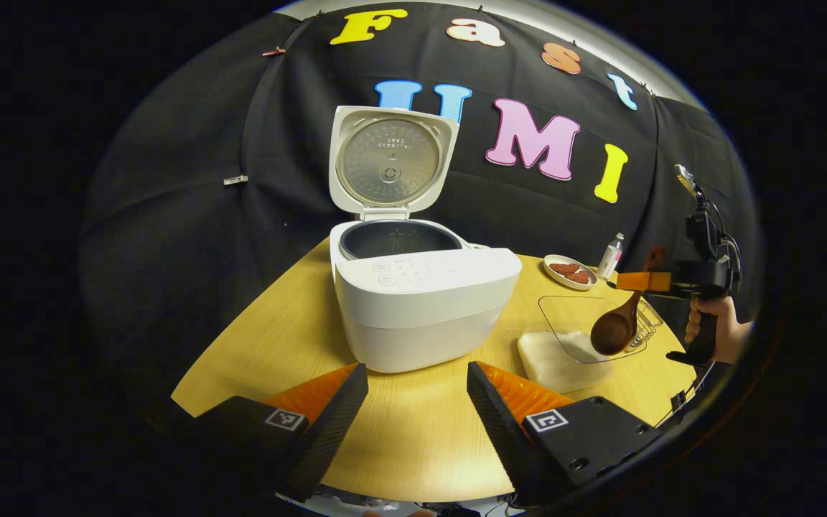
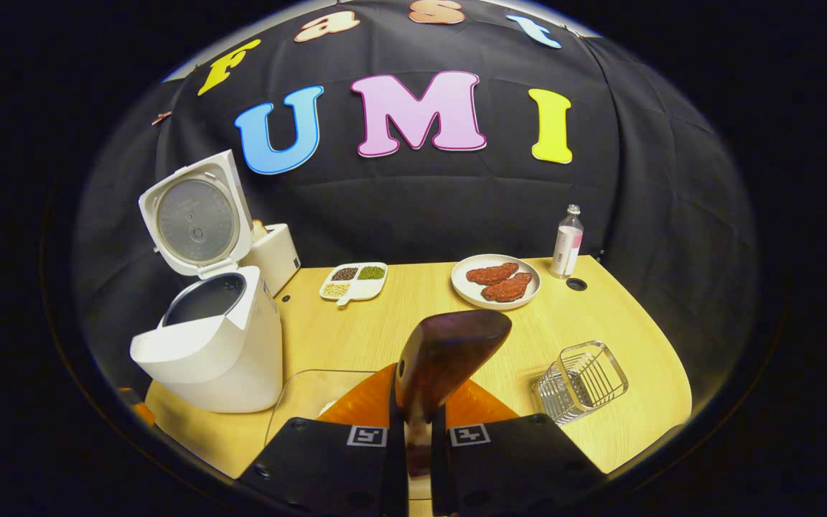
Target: Close the left gripper, press the button to open the rice cooker; take a wooden spoon from the chopstick holder with the right hand, scoop a spoonful of rice and pour it into the rice cooker, then put the wooden spoon back into the chopstick holder.
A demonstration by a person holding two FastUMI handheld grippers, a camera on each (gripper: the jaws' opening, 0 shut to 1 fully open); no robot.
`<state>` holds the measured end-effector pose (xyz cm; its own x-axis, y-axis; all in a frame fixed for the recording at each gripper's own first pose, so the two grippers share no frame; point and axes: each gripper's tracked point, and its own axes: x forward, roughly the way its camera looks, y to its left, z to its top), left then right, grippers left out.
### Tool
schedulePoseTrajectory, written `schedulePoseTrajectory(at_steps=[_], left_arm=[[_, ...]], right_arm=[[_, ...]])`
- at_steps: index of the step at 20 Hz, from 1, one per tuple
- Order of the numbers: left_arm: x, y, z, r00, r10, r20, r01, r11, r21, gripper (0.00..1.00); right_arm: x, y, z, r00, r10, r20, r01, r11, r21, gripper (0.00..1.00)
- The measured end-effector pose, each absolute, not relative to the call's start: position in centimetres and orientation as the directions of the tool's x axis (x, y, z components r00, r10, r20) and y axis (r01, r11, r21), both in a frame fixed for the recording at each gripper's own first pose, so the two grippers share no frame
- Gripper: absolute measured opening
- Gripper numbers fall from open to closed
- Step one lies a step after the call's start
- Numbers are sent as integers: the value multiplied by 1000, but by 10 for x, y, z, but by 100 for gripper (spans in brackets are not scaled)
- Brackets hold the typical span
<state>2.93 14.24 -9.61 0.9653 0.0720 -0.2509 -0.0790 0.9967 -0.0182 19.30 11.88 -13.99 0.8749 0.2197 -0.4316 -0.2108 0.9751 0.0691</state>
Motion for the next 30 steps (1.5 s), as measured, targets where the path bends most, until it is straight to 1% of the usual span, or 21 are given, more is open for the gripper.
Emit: schedulePoseTrajectory(at_steps=[3, 6, 8, 10, 12, 15, 18, 20, 25, 27, 30], left_arm=[[32, 139, -104, 960, 62, -273, -75, 996, -39, 96], [31, 133, -110, 958, 59, -281, -70, 997, -28, 96], [31, 129, -114, 957, 53, -286, -63, 998, -28, 96], [30, 124, -119, 953, 47, -298, -62, 997, -40, 96], [29, 121, -119, 953, 47, -300, -64, 997, -47, 96], [26, 116, -120, 954, 48, -297, -64, 997, -47, 96], [26, 116, -120, 953, 49, -299, -66, 997, -47, 96], [25, 116, -118, 954, 52, -295, -68, 997, -47, 96], [27, 118, -114, 955, 53, -291, -73, 996, -58, 96], [28, 118, -111, 957, 55, -285, -71, 996, -49, 96], [29, 116, -109, 958, 50, -281, -64, 997, -43, 96]], right_arm=[[185, 122, -167, 867, 215, -449, -229, 973, 23, 17], [167, 136, -173, 866, 238, -439, -258, 966, 13, 17], [153, 151, -182, 843, 265, -467, -269, 961, 60, 17], [143, 165, -189, 821, 282, -497, -253, 959, 126, 17], [142, 172, -191, 806, 285, -518, -216, 958, 190, 17], [148, 173, -195, 771, 290, -567, -126, 942, 311, 17], [150, 175, -195, 729, 330, -599, -17, 885, 466, 17], [151, 172, -196, 713, 345, -610, 45, 846, 531, 17], [154, 157, -201, 689, 363, -627, 206, 731, 650, 17], [155, 151, -199, 694, 368, -619, 232, 700, 676, 17], [158, 135, -191, 714, 352, -605, 248, 681, 689, 17]])
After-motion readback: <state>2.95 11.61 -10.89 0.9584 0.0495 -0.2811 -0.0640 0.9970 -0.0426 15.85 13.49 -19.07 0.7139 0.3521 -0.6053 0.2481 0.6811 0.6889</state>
